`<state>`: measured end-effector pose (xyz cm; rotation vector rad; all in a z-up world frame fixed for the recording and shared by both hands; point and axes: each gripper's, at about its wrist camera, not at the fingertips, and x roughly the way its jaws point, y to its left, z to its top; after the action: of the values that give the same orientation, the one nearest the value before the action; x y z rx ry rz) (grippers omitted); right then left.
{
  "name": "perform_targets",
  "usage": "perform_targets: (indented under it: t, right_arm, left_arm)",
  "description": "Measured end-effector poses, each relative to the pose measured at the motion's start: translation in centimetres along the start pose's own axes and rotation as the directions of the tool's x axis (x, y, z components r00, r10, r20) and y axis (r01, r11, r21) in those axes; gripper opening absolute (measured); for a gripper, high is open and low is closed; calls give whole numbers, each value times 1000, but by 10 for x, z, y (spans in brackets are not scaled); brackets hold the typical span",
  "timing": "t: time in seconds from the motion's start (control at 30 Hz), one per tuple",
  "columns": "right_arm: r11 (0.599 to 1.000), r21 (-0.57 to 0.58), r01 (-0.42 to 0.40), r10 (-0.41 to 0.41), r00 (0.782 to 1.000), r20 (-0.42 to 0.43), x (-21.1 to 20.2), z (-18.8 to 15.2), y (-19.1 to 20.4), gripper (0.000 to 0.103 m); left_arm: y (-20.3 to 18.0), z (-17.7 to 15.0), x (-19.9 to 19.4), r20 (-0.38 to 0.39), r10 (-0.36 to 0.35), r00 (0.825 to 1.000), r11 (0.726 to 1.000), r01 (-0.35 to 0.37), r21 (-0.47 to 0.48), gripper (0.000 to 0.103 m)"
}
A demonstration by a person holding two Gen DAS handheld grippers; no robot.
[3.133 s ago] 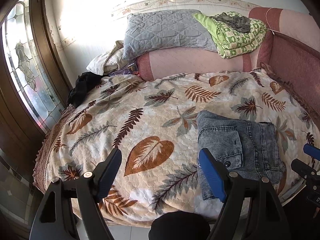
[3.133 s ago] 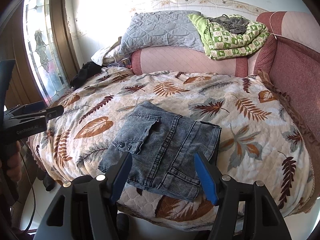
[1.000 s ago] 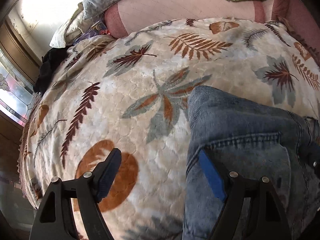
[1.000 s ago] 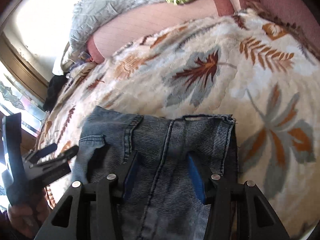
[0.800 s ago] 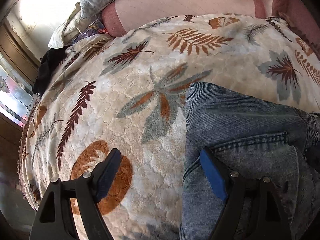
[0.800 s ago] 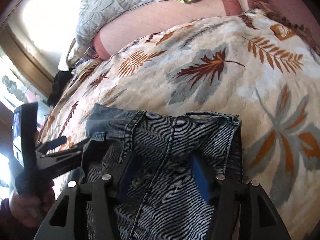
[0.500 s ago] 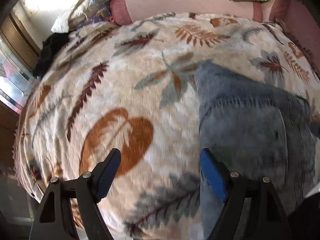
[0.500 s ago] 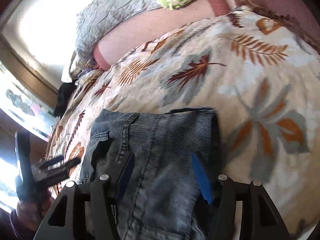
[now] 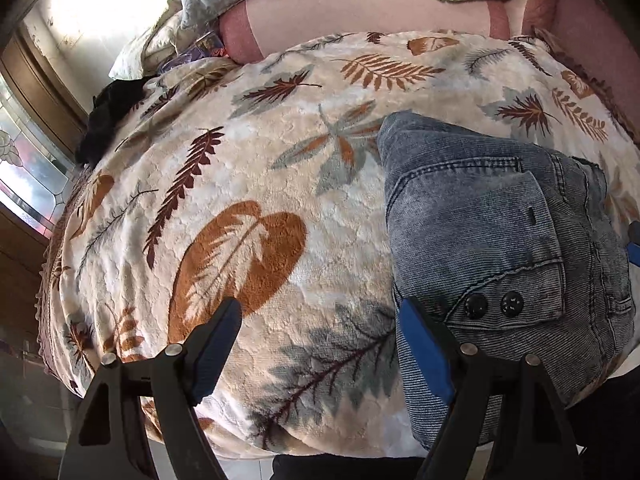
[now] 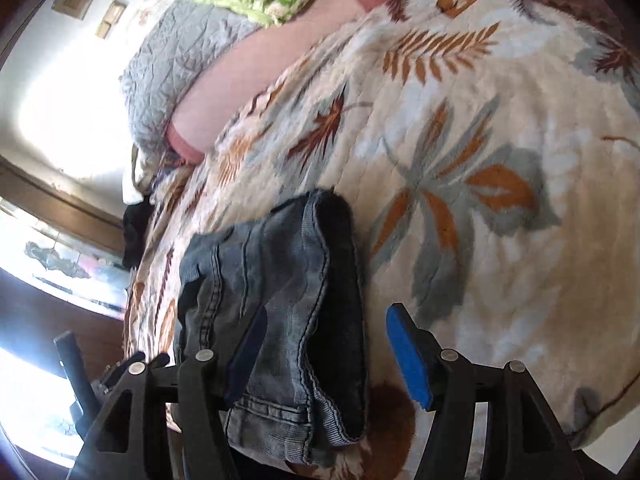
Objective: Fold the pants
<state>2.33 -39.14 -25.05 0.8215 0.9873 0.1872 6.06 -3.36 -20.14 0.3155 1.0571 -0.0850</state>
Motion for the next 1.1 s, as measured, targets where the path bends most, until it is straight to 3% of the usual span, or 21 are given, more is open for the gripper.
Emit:
perform_targets:
  t: [0.2, 0.7, 1.1]
  right_arm:
    - [1000, -30, 5, -7, 998, -64, 20, -5, 9, 68]
    - [998, -55, -14, 10, 997, -81, 39, -4, 22, 74]
    - [996, -79, -40, 33, 996, -85, 52, -2, 32, 74]
  left_arm:
    - [-6, -1, -5, 29, 1, 1000, 1000, -2, 27, 82]
    - [-22, 5, -12, 75, -43, 996, 997, 38, 66, 82]
    - [-36, 9, -4, 64, -101, 993, 992, 95, 88, 82]
